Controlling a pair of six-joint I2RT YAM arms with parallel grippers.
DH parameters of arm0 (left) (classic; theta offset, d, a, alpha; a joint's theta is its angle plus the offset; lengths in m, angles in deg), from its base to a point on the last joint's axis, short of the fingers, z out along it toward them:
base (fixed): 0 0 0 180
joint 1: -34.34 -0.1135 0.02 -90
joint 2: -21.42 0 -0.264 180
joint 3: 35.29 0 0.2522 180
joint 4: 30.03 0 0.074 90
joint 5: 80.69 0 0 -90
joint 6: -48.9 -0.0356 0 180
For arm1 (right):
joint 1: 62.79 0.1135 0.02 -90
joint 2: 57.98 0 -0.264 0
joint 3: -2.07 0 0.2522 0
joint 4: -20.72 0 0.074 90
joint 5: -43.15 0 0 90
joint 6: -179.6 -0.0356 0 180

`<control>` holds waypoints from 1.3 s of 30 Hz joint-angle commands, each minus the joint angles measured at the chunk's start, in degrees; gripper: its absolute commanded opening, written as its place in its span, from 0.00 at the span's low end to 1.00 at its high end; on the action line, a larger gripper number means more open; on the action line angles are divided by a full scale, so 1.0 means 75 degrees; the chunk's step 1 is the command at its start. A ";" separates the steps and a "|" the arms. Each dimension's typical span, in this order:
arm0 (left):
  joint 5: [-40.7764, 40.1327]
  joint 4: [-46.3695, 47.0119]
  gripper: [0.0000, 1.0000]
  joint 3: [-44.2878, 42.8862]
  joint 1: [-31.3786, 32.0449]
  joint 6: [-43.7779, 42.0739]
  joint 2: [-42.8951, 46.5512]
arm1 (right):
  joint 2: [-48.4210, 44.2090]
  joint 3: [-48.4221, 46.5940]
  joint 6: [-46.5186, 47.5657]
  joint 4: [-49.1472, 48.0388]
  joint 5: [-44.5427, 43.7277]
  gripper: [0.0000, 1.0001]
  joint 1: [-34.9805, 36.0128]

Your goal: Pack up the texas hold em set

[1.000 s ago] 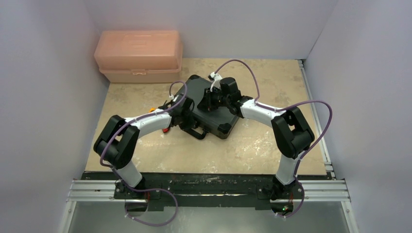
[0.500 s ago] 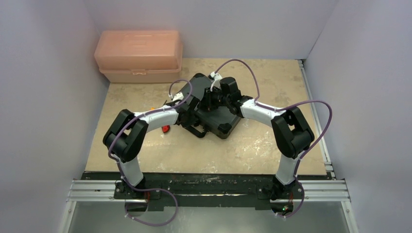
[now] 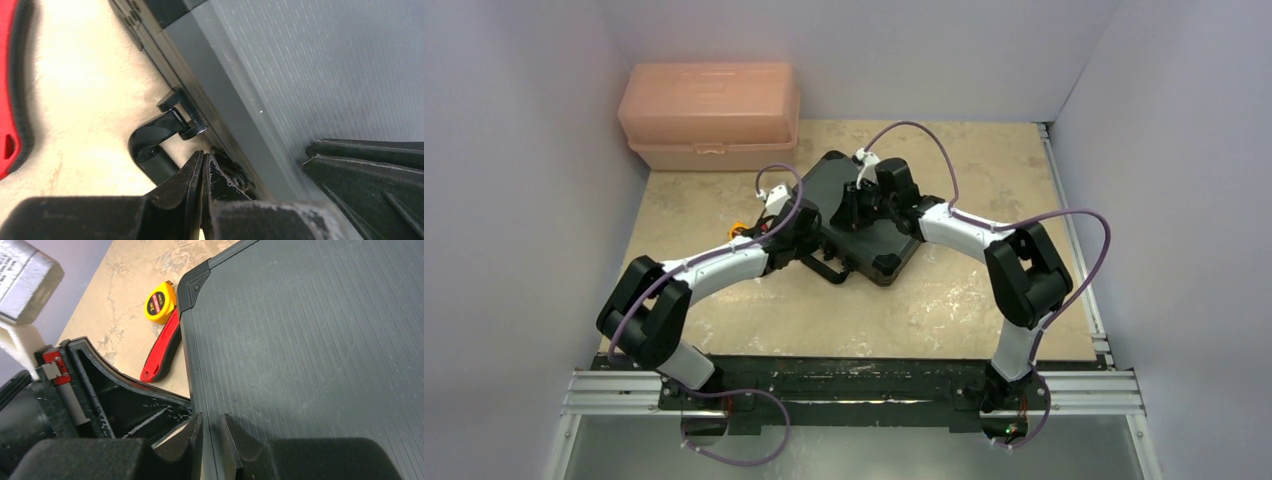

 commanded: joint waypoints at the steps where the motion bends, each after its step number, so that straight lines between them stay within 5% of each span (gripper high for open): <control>1: -0.0436 0.0219 0.02 0.0358 0.0026 -0.0335 0.0681 | 0.0284 0.0338 0.0212 0.2768 -0.0506 0.25 0.0107; 14: -0.0522 0.0139 0.15 0.1071 0.0025 -0.1750 0.2803 | -0.0730 -0.0942 0.0153 0.3439 -0.0670 0.40 0.0108; 22: -0.0034 0.0139 0.41 0.1371 0.0024 -0.2547 0.4019 | -0.1473 -0.1493 0.0258 0.3680 -0.0747 0.49 0.0103; 31: 0.0012 -0.0605 0.82 0.1303 0.0025 -0.3272 0.5469 | -0.2508 -0.1696 0.0296 0.3553 -0.0935 0.64 0.0103; 39: 0.0120 -0.1389 1.00 0.0945 0.0025 -0.3941 0.6590 | -0.3564 -0.1345 0.0288 0.2959 -0.1185 0.92 0.0106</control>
